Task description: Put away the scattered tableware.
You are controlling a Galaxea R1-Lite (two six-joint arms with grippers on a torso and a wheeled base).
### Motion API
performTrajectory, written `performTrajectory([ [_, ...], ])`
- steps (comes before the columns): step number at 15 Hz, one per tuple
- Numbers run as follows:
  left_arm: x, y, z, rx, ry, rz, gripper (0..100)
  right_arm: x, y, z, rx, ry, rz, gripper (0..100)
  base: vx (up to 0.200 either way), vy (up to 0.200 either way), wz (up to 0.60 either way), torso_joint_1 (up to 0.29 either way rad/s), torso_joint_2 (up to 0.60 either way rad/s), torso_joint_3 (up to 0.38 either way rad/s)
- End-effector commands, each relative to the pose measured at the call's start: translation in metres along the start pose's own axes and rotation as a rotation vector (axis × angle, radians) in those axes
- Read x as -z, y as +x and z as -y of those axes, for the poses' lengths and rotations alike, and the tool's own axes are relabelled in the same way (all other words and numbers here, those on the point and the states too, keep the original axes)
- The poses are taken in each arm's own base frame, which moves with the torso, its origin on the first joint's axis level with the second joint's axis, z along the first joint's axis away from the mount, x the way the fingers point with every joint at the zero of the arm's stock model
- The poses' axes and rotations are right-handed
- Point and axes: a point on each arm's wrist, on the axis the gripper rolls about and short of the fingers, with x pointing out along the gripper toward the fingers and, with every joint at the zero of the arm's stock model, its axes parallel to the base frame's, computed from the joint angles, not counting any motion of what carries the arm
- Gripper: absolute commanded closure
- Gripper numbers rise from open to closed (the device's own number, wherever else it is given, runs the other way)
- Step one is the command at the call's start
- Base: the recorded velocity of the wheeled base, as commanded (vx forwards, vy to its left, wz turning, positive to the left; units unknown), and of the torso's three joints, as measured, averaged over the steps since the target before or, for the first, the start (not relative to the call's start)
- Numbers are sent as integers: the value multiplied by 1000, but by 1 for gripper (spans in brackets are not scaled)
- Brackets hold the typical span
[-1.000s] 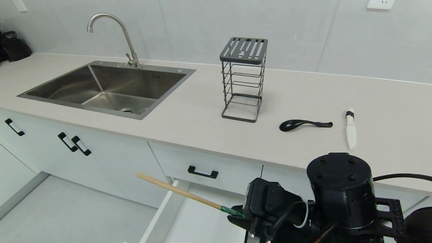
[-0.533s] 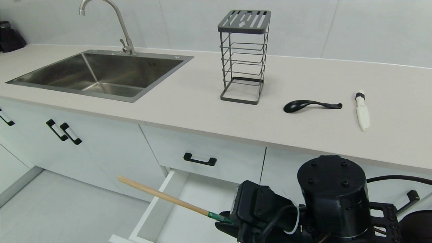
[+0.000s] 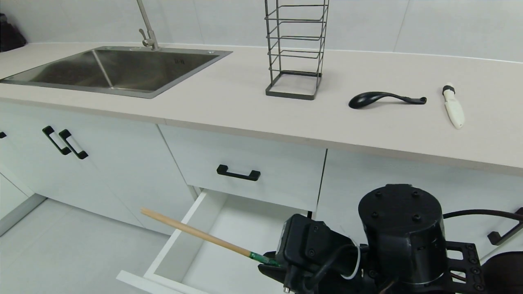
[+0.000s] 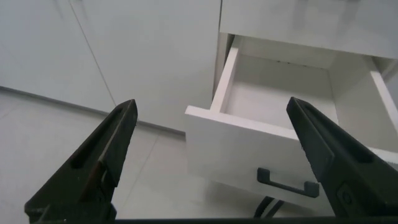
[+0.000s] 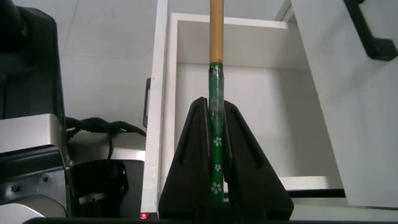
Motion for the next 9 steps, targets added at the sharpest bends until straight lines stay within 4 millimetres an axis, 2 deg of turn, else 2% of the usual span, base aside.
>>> performTrajectory([
  [1,0,0,0,-2,0,1,0,-1,1,1,-3,-3,-8,100,0,0,0,-256,339,124],
  [3,0,0,0,-2,0,1,0,-3,3,2,-7,-2,-19,100,0,0,0,-266,310,115],
  [5,0,0,0,-2,0,3,0,5,5,6,-8,11,-75,100,0,0,0,-154,278,129],
  [6,0,0,0,0,0,1,0,10,5,11,-2,21,-118,100,0,0,0,-71,276,115],
  [7,0,0,0,-2,0,1,0,7,6,26,28,38,-146,100,0,0,0,-32,276,36],
  [9,0,0,0,-2,0,1,0,3,7,39,68,50,-145,100,0,0,0,-10,156,34],
])
